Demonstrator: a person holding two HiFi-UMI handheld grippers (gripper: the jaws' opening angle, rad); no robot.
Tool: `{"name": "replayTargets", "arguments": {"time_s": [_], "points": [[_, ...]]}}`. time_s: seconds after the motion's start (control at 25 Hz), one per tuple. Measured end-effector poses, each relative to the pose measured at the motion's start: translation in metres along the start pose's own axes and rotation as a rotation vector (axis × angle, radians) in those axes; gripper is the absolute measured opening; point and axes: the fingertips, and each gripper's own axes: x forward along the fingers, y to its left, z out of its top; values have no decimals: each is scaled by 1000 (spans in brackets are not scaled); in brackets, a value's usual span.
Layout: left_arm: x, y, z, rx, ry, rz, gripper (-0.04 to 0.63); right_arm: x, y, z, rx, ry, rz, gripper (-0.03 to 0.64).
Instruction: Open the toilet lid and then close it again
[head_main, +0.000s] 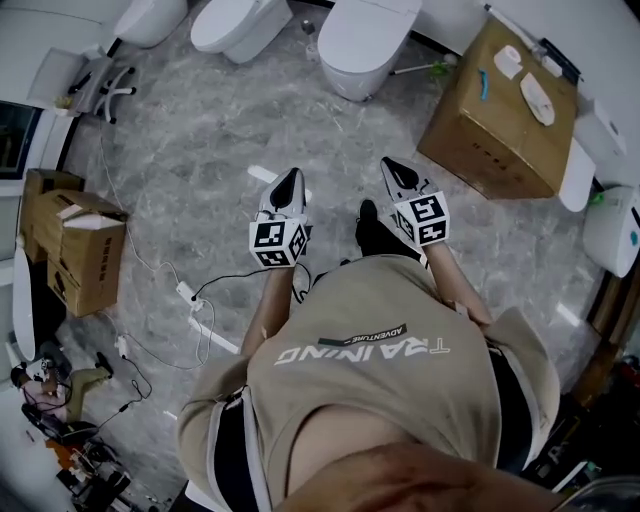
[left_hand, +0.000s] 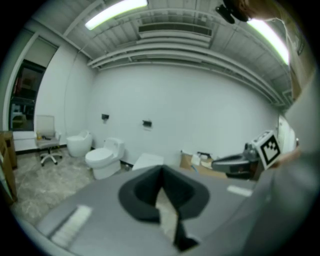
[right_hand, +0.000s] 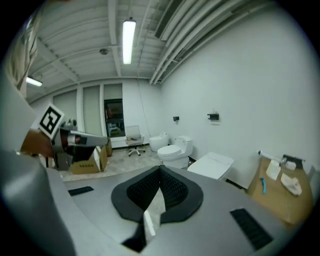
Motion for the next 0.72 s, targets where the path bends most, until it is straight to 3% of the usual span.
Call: {"name": "replayTargets", "arguments": {"time_s": [0.08,0.2,0.44,0.72], "points": [[16,1,14,29,5,2,3,17,-11,4,-42,5,23,11],[46,10,30,60,22,0,3,50,-30,23,-4,-32,80,11],[107,32,46,38,54,51,3,112,-67,58,23,-67,159,11],[158,54,61,44,75,70,3,170,-102,55,43,5,199,11]]}}
